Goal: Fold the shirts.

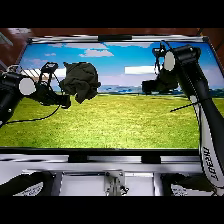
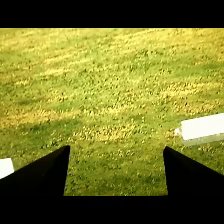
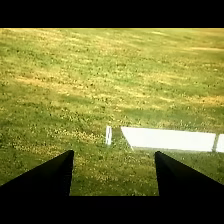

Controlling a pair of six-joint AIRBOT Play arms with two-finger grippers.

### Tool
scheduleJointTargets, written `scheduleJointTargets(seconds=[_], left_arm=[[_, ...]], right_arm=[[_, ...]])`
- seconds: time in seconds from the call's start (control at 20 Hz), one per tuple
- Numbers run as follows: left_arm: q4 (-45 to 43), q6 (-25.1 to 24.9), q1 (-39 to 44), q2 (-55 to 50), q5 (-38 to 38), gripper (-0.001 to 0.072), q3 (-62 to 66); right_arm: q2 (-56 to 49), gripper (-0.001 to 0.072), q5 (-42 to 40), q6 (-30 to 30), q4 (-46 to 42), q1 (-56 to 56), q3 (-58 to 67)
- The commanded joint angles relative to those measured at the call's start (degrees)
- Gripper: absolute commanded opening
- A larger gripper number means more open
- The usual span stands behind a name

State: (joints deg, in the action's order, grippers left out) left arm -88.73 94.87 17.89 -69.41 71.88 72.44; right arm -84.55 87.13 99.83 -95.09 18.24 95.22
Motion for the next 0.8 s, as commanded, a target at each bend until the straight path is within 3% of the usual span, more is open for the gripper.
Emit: scheduleJointTargets(seconds=[0.0, 0.1, 0.2, 0.3, 0.5, 0.6, 0.75], left_arm=[[2.34, 0.00, -0.02, -1.49, -7.58, 0.0708, -0.02], [2.43, 0.96, -0.11, -3.06, -9.25, 0.0708, -0.04], [2.38, 4.59, 0.02, -5.57, -16.87, 0.0707, 0.17], [2.43, 4.00, -2.16, -11.82, -22.23, 0.0699, 4.98], [2.40, 1.11, -7.21, -30.77, -21.94, 0.0711, 24.00], [2.38, -2.62, -7.93, -39.17, -22.10, 0.0711, 32.46], [2.43, -3.80, -7.56, -47.15, -22.36, 0.0710, 39.10]], right_arm=[[-0.02, 0.0610, -1.90, -0.74, -1.49, 0.04, 0.04], [-0.04, 0.0610, -2.71, -0.74, -3.26, 0.04, 0.04], [-0.04, 0.0610, -4.74, -0.76, -5.97, 0.02, 0.04], [-0.04, 0.0610, -6.40, -0.76, -8.33, 0.04, 0.04], [-0.04, 0.0610, -9.62, -0.72, -8.83, 0.04, 0.04], [-0.04, 0.0610, -10.16, -0.70, -8.04, 0.04, 0.04], [-0.04, 0.0611, -10.08, -0.72, -4.15, 0.04, 0.04]])
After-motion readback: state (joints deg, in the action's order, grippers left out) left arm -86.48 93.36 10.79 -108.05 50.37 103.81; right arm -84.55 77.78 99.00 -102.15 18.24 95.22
